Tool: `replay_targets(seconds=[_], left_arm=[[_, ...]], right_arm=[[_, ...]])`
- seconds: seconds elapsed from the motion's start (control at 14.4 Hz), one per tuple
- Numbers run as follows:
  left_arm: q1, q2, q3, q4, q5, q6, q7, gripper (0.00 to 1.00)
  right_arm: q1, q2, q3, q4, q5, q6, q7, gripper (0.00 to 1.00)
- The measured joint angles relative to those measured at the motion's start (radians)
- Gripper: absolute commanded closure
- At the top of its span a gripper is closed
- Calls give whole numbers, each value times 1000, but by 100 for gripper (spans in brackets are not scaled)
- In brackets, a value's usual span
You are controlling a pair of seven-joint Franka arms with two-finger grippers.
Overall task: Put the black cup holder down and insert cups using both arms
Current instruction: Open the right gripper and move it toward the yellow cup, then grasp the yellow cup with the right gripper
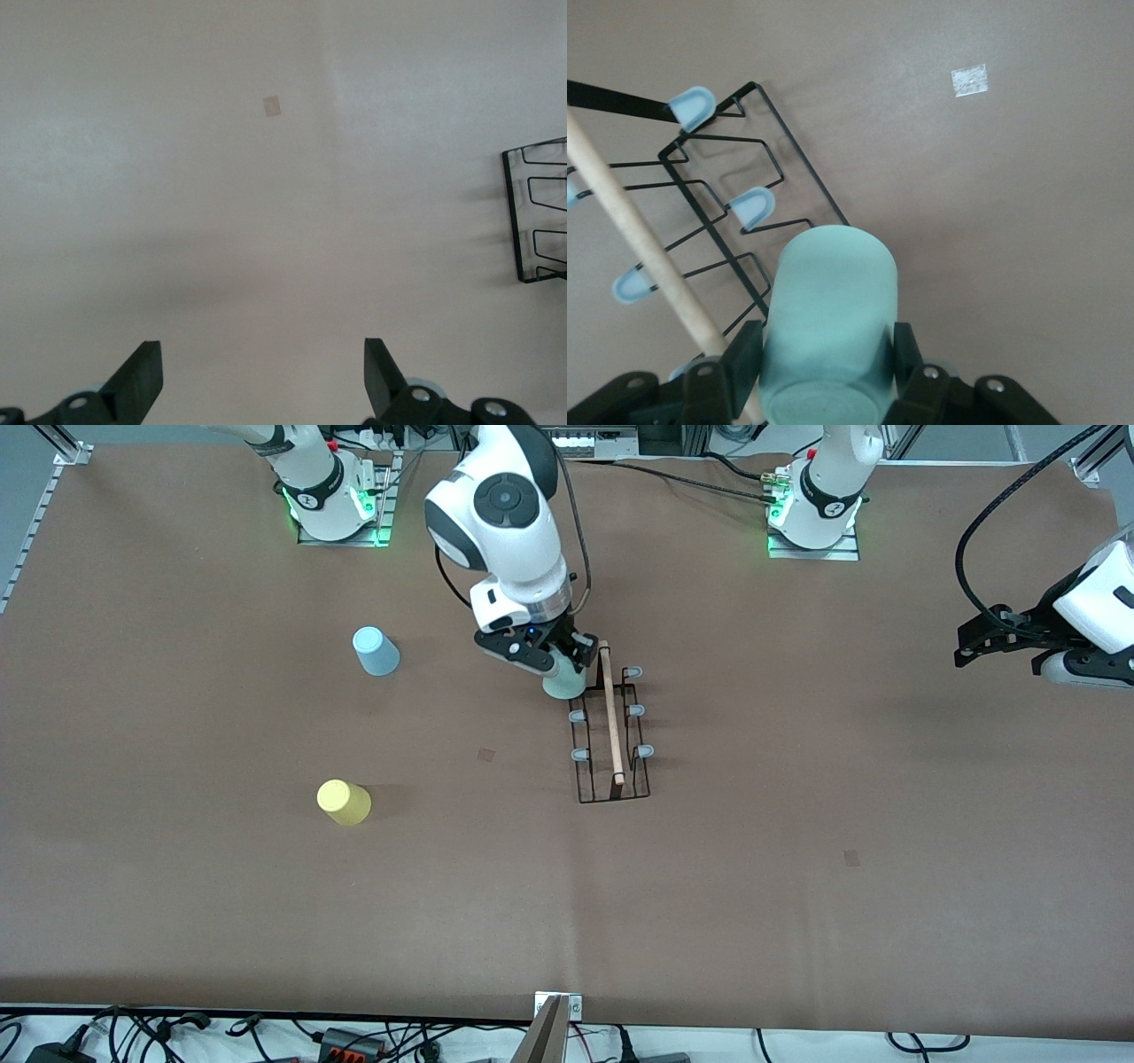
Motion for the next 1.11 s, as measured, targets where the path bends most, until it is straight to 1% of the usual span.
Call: replay_targets(seconds=[0.07,0.14,0.21,0.28,0.49,0.62,0.69,0.9,1.11], left_arm=[[0,0,0,0,0,-4,0,0],[0,0,0,0,0,-5,0,0],[-1,-1,0,0,0,-5,0,0],[-1,-1,-1,0,0,-6,0,0],[-2,-1,-1,0,0,-6,0,0],[-2,-1,-1,0,0,-6,0,0],[-2,-1,-1,0,0,-6,0,0],[-2,-2,-1,0,0,-6,0,0],[-3,-2,-2,0,0,-6,0,0]], right_arm=[[0,6,-4,0,7,1,-11,85],[-1,10,-6,0,10,2,-16,52],[-1,14,-6,0,11,4,-17,27],[-1,17,-6,0,11,9,-17,0],[-1,19,-6,1,10,17,-29,0],[-14,12,-10,6,10,18,-93,0],[-31,0,-18,7,9,12,-156,0],[-142,-47,-59,4,9,-71,-457,0],[-284,-64,-134,-38,9,-99,-798,0]])
